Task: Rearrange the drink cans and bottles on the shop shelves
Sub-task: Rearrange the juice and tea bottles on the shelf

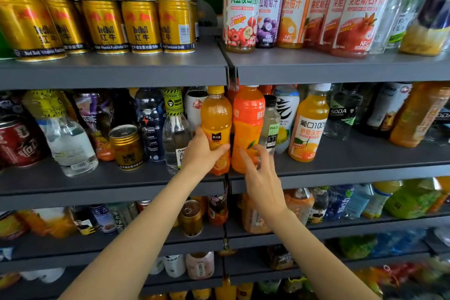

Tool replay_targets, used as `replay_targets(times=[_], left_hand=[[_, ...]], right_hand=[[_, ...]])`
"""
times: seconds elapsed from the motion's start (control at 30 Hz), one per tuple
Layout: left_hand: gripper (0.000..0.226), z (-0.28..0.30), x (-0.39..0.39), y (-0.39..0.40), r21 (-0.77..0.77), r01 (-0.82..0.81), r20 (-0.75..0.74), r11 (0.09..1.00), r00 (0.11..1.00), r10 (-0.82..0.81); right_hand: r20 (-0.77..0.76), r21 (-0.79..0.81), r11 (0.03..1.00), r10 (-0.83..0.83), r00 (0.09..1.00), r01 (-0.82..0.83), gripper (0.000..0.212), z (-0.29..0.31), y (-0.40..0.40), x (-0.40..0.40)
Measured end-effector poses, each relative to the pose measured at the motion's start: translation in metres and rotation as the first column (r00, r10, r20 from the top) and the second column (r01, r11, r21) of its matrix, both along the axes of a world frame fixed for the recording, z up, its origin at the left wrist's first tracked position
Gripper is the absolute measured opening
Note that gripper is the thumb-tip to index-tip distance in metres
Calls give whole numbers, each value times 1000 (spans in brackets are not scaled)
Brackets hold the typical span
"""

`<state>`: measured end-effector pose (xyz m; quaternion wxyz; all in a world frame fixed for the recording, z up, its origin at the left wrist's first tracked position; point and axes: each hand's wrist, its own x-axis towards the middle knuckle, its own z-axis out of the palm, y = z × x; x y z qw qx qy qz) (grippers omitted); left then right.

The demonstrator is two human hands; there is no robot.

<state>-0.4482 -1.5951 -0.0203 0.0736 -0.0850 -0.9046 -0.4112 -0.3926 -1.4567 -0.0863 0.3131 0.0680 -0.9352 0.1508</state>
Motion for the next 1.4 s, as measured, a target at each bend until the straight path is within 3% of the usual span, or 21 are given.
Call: replay_targets(times=[0.23, 0.4, 0.5, 0.6, 0.7, 0.77, 0.87, 0.97, 1.13, 1.27, 1.4], left_hand=[[67, -4, -1, -2, -34, -6, -47, 999, 999, 5], [70, -3, 0, -5, 17, 31, -40, 999, 999, -30], [70, -4, 0, -5, 16, 31, -40, 999, 999, -30], [70, -7, -1, -6, 18, 32, -46, 999, 998, -31], [65, -10, -2, -5, 56, 40, -50, 998, 998, -37], [63, -12, -2, -4, 73, 55, -54, 996, 997, -51], [69, -19, -1, -8, 72, 119, -60, 990, 992, -115], [76, -26, 2, -12, 78, 184, -140, 980, 975, -172], [81, -35, 22, -6, -12, 310, -300, 951, 906, -299], [82, -31, 30, 3, -197, 390, -333, 900, 836, -435], [63, -24, 38, 25, -205, 367, -386, 907, 821, -420]], right_hand=[[178, -46, 999, 16, 984, -8, 74, 11, -7, -27], [366, -48, 998, -17, 931, 38, 81, 15, -10, -48], [453, -153, 986, 10, 892, 67, 80, 21, -10, -63], [510, -151, 987, 24, 860, 62, 74, 18, -7, -68], [467, -201, 980, 90, 880, 6, 60, 15, -4, -61], [359, -315, 946, 190, 914, -73, 56, 12, -1, -53], [219, -644, 754, 341, 914, -127, 40, 21, 5, -38], [133, -812, 553, 485, 864, -186, 48, 50, 8, -27], [127, -728, 641, 473, 872, -241, 65, 62, 12, -8], [39, -777, 581, 427, 904, -241, 41, 54, 38, 17], [4, -817, 542, 345, 939, -196, 46, 67, 78, 39]])
